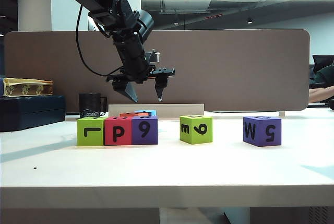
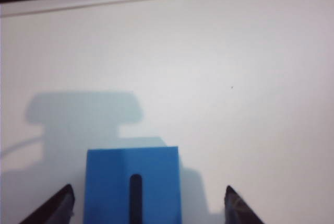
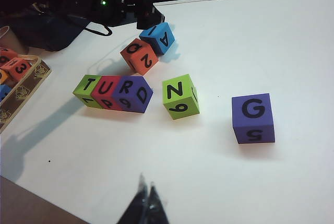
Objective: Select the appropriate blocks from the scattered letter blocks on the table and arrange them in a row to spell out "TURING".
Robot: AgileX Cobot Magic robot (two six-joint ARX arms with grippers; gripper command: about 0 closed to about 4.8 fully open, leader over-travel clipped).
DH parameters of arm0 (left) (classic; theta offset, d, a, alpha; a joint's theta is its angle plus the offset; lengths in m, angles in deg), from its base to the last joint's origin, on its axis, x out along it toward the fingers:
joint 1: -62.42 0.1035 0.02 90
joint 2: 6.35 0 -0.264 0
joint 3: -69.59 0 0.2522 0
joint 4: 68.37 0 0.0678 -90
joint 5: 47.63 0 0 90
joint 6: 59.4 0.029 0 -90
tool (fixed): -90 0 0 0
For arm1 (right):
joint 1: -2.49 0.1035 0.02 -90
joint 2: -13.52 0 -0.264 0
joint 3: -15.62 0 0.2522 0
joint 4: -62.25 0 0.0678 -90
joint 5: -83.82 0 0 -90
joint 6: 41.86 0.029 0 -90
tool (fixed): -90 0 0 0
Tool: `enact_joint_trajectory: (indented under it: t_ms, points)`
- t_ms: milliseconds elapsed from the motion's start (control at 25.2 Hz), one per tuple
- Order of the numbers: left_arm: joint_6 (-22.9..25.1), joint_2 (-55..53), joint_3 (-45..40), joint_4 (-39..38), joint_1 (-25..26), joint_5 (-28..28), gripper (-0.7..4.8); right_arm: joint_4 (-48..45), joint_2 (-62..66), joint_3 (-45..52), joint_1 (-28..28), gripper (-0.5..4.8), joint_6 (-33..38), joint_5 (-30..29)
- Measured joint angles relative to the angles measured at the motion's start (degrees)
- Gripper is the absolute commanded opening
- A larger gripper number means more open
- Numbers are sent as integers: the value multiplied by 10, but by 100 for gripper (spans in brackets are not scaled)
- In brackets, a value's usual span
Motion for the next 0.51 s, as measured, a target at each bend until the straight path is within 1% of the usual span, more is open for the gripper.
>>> enact_joint_trajectory:
  t_ms: [277,317,436,515]
  points:
    - [0,-21,-1,-24,4,1,361,0,0,0,0,0,0,0]
    - [0,-22,-1,-24,4,1,350,0,0,0,0,0,0,0]
    - [0,-23,-1,-23,4,1,268,0,0,0,0,0,0,0]
    - [0,-23,-1,-21,4,1,258,0,0,0,0,0,0,0]
